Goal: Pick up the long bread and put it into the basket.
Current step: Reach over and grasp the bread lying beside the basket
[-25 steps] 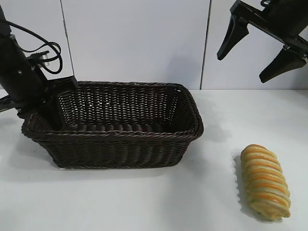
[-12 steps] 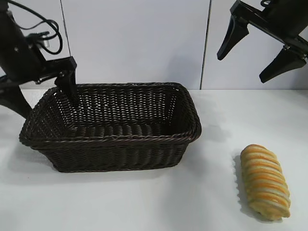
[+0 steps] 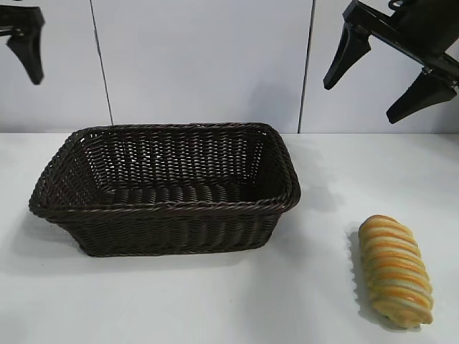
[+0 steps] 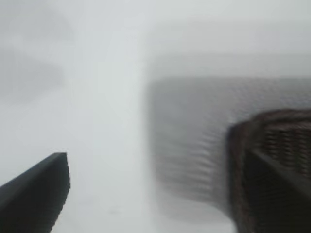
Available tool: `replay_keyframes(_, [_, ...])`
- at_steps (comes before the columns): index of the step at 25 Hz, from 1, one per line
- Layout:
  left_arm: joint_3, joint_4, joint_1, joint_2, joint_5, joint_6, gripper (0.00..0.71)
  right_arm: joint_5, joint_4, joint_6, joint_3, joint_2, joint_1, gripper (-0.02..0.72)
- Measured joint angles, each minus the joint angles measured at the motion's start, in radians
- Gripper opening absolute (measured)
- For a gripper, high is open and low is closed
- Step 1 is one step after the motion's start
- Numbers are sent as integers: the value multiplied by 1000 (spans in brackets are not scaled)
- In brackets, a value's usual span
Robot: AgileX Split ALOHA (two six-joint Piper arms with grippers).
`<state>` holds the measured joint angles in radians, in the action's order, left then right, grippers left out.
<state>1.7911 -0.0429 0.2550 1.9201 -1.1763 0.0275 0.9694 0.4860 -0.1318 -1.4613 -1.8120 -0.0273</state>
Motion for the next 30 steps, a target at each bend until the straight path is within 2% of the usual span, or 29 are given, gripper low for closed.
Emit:
replay_keyframes(2, [1,11,78,-10,0,1,694,0,0,0,0,0,0,695])
replay_keyframes(4, [1,43,129,-27,0,19,694,0,0,0,0,0,0,695])
replay_keyframes(7, [1,91,176,-58,-6,48,694,0,0,0,0,0,0,695])
replay_keyframes(13, [1,116,184,-184,-34,79,694,0,0,0,0,0,0,695])
replay_keyframes(21, [1,140,182,-480,-57,79,694,0,0,0,0,0,0,695])
replay_keyframes(23, [1,142,166,-549,-59,79,694,0,0,0,0,0,0,695])
replay_keyframes(25, [1,141,123,-628,-62,79,694,0,0,-1,0,0,0,695])
replay_keyframes(27, [1,141,57,-688,-69,81,694,0,0,-3,0,0,0,695])
replay_keyframes(29, [2,130,-30,-761,-81,82,694,0,0,-3,0,0,0,695])
replay_keyframes(30, [3,113,-89,-797,-88,82,694,0,0,-4,0,0,0,695])
